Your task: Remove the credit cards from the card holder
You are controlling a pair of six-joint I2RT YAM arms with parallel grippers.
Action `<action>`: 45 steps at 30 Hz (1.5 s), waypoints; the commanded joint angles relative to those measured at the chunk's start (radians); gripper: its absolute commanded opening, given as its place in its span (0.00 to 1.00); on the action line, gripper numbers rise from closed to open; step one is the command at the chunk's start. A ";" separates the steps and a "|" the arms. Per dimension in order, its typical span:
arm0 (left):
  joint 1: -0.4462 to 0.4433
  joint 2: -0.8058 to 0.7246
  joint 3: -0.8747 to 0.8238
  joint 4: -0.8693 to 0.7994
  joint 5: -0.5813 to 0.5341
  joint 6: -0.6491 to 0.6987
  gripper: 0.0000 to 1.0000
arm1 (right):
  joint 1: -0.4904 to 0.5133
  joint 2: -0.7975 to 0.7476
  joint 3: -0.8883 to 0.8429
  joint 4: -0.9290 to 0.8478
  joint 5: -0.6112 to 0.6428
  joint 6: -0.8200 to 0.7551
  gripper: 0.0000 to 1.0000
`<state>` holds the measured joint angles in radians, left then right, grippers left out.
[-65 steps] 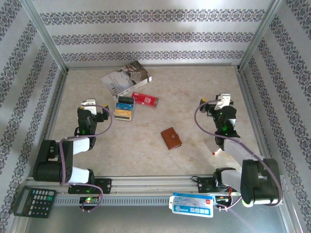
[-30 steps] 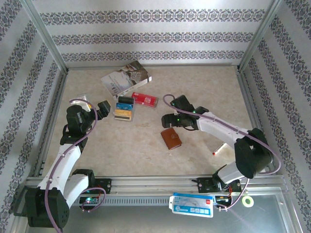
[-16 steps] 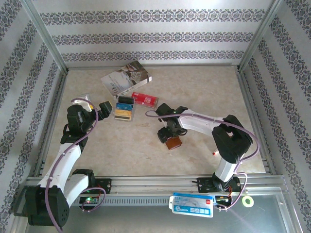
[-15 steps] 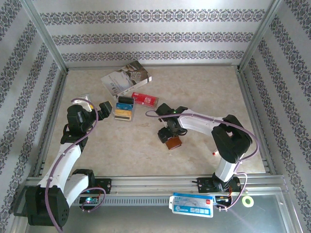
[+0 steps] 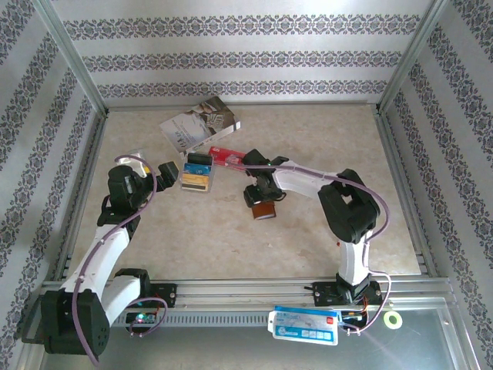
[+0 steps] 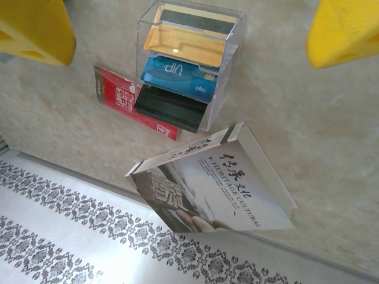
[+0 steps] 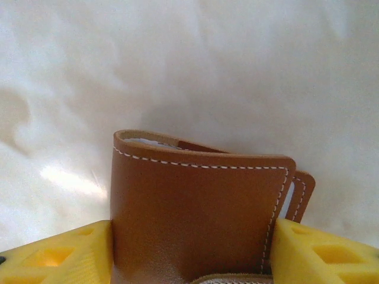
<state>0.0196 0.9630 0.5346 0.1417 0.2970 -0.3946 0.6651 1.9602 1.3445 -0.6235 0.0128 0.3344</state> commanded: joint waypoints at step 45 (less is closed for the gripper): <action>-0.492 0.878 0.497 -0.117 0.286 -0.448 0.49 | -0.213 -0.158 -0.317 0.444 -0.365 0.362 0.37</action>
<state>-0.4549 1.8229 1.0084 -0.0177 0.5541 -0.8059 0.4599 1.7790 1.0000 -0.1879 -0.3206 0.7040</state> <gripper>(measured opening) 0.501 0.382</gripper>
